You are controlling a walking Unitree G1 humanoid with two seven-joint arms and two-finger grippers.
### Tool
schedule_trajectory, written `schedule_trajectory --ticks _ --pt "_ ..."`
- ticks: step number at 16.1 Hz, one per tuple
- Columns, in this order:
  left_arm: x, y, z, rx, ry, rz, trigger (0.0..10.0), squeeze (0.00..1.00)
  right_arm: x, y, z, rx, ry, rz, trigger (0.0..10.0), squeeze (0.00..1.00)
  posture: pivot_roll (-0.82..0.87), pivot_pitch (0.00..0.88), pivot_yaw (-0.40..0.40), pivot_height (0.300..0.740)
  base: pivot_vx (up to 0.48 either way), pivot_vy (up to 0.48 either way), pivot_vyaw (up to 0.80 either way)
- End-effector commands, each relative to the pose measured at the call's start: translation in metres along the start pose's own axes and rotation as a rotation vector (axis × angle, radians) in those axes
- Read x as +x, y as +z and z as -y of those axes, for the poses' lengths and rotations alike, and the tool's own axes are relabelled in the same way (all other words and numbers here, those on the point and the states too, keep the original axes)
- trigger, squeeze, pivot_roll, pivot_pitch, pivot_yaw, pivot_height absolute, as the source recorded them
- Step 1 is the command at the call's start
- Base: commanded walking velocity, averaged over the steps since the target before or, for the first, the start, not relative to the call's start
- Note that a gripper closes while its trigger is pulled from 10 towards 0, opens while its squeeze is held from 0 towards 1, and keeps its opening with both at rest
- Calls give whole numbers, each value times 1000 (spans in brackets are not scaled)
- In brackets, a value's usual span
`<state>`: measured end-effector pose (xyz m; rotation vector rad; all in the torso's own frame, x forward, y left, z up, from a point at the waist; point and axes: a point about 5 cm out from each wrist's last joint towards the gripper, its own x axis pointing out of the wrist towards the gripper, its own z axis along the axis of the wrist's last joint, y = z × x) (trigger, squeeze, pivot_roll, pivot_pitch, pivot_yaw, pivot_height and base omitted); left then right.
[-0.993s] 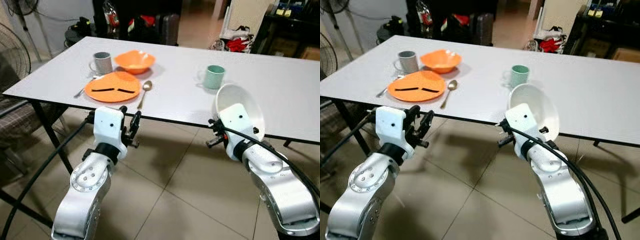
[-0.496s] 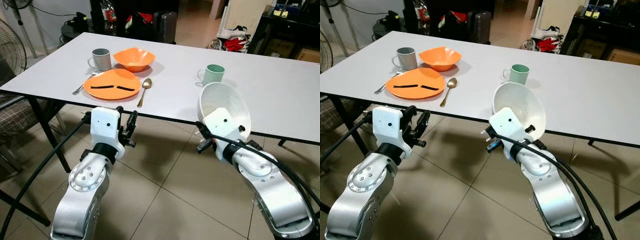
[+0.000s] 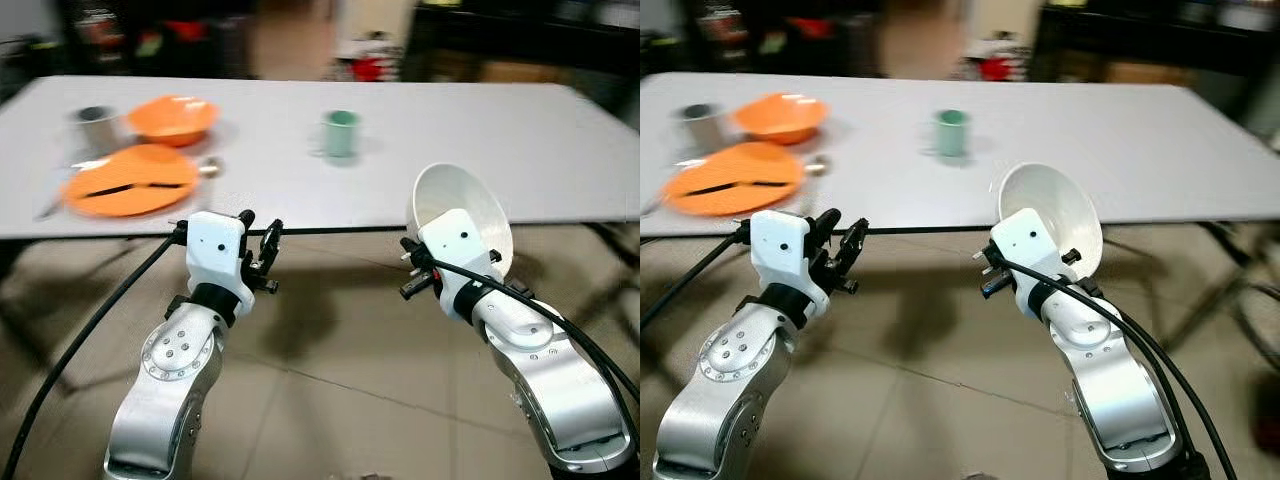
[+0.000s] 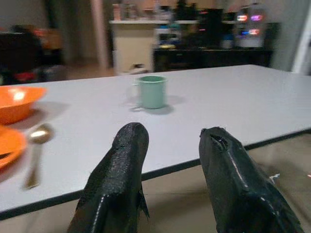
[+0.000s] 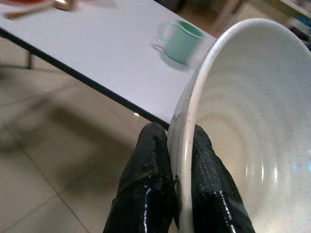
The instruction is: Setting the table
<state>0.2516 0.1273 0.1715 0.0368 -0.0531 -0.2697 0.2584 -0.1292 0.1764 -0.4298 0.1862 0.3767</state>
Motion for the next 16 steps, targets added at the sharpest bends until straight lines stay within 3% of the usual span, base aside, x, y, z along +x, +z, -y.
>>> schedule_trajectory --ticks 1,16 --pt "3 3 2 -6 -10 19 10000 0 -3 5 9 -4 -45 23 10000 0 -147 0 -35 740 281 0 -406" --pt "-2 1 -10 -10 38 10 10000 0 1 7 9 -46 -29 23 10000 0 -138 0 -54 740 332 0 0"
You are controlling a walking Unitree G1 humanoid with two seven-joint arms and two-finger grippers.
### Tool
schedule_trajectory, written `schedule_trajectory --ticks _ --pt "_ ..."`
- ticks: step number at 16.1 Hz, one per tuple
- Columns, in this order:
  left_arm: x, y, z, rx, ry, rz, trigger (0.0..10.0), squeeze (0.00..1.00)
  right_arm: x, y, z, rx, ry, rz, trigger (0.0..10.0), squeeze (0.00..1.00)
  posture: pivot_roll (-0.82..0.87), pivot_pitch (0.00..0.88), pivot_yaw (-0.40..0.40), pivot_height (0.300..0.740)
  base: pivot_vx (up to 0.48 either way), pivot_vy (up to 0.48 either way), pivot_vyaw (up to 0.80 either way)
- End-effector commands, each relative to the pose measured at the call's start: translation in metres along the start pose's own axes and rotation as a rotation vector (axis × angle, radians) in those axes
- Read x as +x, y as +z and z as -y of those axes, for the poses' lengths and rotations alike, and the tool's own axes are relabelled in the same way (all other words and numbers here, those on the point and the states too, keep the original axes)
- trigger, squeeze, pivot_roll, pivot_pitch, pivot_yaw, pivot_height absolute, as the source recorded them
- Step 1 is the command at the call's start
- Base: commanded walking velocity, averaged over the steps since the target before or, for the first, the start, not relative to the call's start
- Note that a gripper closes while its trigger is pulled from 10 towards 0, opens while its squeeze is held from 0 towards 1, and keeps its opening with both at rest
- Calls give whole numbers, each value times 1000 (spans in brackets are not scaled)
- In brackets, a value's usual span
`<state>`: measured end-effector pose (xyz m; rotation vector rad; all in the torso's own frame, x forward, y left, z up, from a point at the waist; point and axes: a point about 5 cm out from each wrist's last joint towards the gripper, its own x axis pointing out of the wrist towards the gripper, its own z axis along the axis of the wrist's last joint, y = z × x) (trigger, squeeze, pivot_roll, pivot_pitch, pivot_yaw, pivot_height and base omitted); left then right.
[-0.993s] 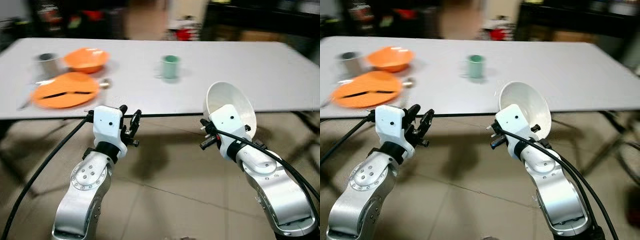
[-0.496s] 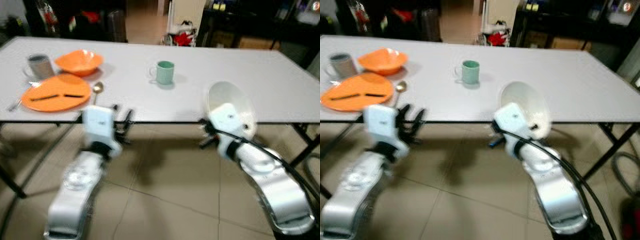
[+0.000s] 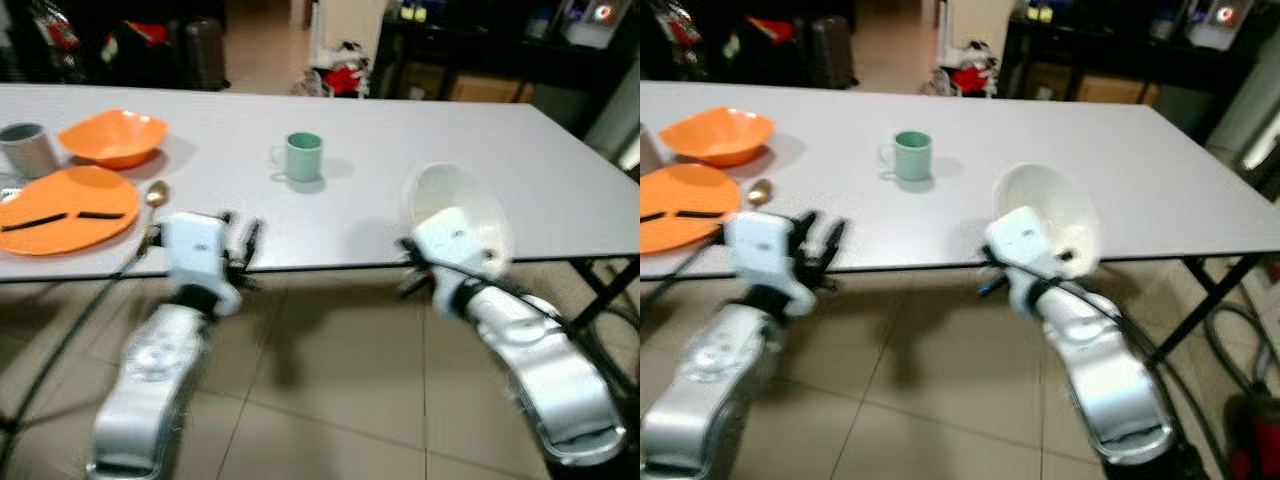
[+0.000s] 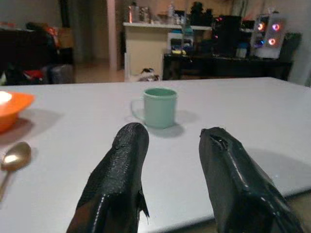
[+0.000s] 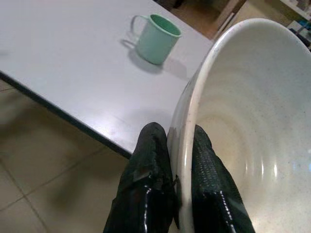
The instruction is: Setting the table
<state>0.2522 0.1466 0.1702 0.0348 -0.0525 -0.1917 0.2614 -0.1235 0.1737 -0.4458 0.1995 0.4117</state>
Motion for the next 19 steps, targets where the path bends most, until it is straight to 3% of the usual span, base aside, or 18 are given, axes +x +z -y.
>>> schedule_trajectory --ticks 1,13,19 --pt "2 4 9 -10 -41 13 10000 0 -5 6 14 -31 -66 30 10000 0 -139 0 -53 740 345 0 0" --pt "6 5 3 13 -32 28 10000 0 3 7 12 -50 -56 43 10000 0 -106 0 -62 740 342 0 0" --pt "2 -1 8 10 -45 12 10000 0 4 0 14 -57 -52 37 10000 0 -84 0 -59 740 343 0 0"
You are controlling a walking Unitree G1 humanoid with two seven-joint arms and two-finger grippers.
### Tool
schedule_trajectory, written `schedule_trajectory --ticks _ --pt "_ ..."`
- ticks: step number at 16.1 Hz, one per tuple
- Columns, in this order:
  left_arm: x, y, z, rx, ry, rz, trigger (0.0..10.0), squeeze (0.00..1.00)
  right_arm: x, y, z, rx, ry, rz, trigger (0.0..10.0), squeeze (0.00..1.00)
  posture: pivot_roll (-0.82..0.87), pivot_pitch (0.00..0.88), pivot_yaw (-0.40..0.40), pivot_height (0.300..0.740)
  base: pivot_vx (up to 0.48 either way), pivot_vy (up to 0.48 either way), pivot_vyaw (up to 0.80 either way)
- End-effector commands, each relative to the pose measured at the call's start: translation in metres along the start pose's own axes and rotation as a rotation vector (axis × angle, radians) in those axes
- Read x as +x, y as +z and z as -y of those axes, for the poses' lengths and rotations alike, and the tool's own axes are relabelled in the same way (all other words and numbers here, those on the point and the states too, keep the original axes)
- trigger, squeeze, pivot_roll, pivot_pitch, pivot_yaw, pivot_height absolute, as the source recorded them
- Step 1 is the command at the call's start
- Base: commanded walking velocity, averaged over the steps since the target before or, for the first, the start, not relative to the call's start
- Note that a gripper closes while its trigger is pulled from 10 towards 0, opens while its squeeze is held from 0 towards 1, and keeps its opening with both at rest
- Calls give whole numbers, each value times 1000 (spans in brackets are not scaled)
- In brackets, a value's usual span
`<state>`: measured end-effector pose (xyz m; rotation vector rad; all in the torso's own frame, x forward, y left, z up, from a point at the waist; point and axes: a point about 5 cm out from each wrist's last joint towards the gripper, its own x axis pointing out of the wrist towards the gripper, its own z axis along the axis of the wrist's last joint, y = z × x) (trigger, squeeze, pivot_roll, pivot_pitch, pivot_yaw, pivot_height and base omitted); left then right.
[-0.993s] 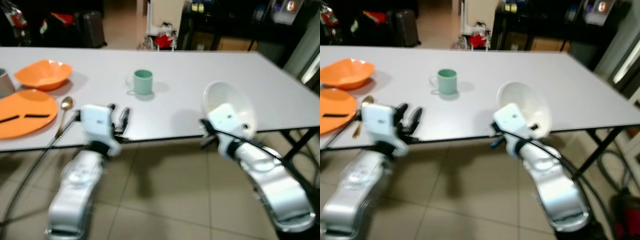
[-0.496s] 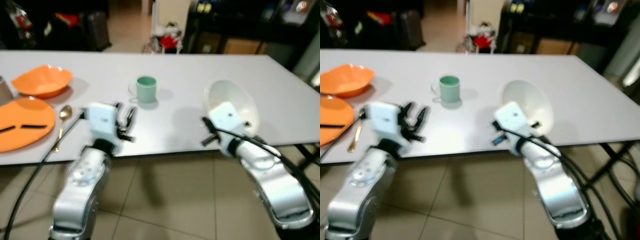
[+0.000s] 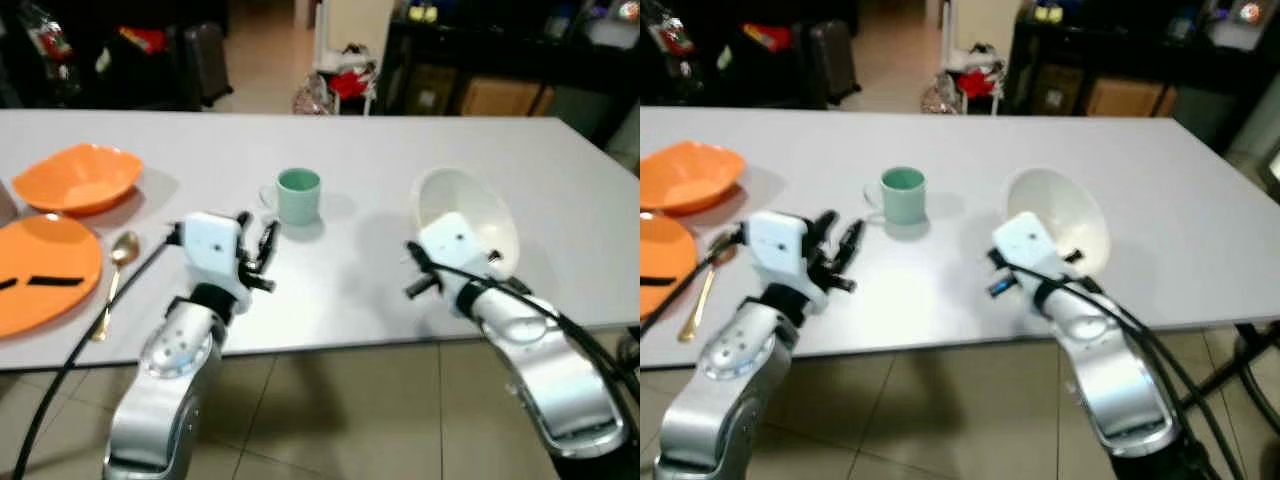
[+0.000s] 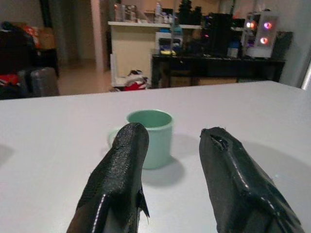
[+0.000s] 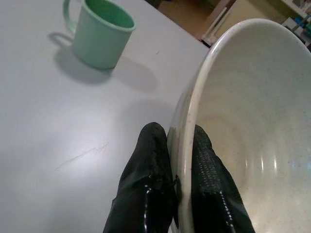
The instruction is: Setting the table
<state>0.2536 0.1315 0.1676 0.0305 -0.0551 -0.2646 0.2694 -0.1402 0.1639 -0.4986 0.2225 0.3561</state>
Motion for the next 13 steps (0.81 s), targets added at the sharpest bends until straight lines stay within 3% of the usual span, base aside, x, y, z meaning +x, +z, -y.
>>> schedule_trajectory --ticks 1,8,13 --pt "-3 1 -6 17 27 6 10000 0 0 15 2 -16 -4 81 10000 0 -83 0 -61 740 341 0 0" --pt "-9 0 -7 29 36 0 10000 0 3 11 6 -64 12 69 10000 0 -70 0 -83 740 342 0 0" --pt "-9 -3 -4 26 34 -8 10000 0 16 8 15 -133 49 36 10000 0 -73 0 -86 740 342 0 0"
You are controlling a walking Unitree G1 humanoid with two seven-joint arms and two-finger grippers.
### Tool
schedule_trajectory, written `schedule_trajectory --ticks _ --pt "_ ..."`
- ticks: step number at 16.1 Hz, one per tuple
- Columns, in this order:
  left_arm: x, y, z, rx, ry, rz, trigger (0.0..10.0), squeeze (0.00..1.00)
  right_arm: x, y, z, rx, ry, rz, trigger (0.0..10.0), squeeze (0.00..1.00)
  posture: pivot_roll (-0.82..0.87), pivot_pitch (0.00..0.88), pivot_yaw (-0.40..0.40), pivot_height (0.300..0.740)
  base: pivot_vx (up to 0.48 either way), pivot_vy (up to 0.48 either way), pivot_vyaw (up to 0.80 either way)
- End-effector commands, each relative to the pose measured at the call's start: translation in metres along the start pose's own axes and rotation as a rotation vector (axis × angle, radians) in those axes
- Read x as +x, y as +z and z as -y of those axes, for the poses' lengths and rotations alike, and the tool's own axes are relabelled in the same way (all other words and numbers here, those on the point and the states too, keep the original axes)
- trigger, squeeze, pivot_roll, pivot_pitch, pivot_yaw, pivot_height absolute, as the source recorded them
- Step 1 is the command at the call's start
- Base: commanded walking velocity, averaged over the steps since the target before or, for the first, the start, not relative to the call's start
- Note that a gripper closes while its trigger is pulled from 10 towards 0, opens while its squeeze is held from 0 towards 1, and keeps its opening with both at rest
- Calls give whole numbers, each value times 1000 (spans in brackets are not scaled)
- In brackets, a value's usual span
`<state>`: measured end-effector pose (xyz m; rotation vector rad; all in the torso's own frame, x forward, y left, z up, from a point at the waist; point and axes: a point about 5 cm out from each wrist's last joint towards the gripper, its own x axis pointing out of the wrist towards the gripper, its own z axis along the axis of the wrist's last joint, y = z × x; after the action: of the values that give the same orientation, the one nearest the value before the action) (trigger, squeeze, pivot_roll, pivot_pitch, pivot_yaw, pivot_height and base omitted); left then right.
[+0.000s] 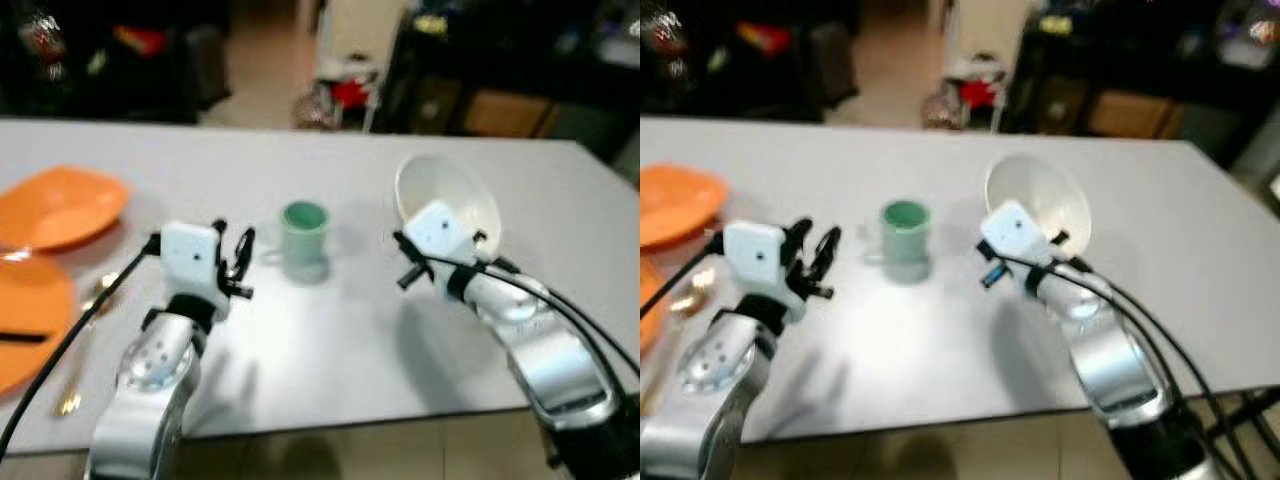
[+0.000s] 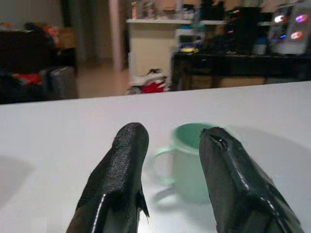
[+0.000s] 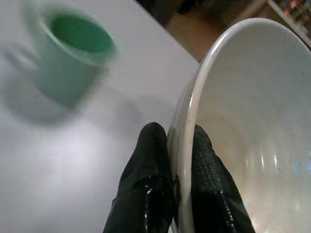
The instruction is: Setting the table
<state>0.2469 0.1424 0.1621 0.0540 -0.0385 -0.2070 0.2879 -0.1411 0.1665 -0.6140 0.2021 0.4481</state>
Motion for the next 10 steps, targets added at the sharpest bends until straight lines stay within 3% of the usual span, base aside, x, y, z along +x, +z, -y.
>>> schedule_trajectory --ticks 1,5,8,10 --pt "0 3 5 8 -26 12 10000 0 3 1 8 -31 -12 -5 10000 0 -71 0 -82 740 322 0 0" --pt "6 5 5 34 -79 8 10000 0 26 -10 15 -110 92 -64 10000 0 -78 0 -54 740 0 0 0" --pt "16 11 7 61 -185 -4 10000 0 49 -13 24 -196 154 -92 10000 0 -91 0 -27 740 0 0 0" --pt "21 10 6 94 -300 -78 10000 0 65 -11 29 -222 238 -114 10000 0 -97 0 -13 740 0 0 0"
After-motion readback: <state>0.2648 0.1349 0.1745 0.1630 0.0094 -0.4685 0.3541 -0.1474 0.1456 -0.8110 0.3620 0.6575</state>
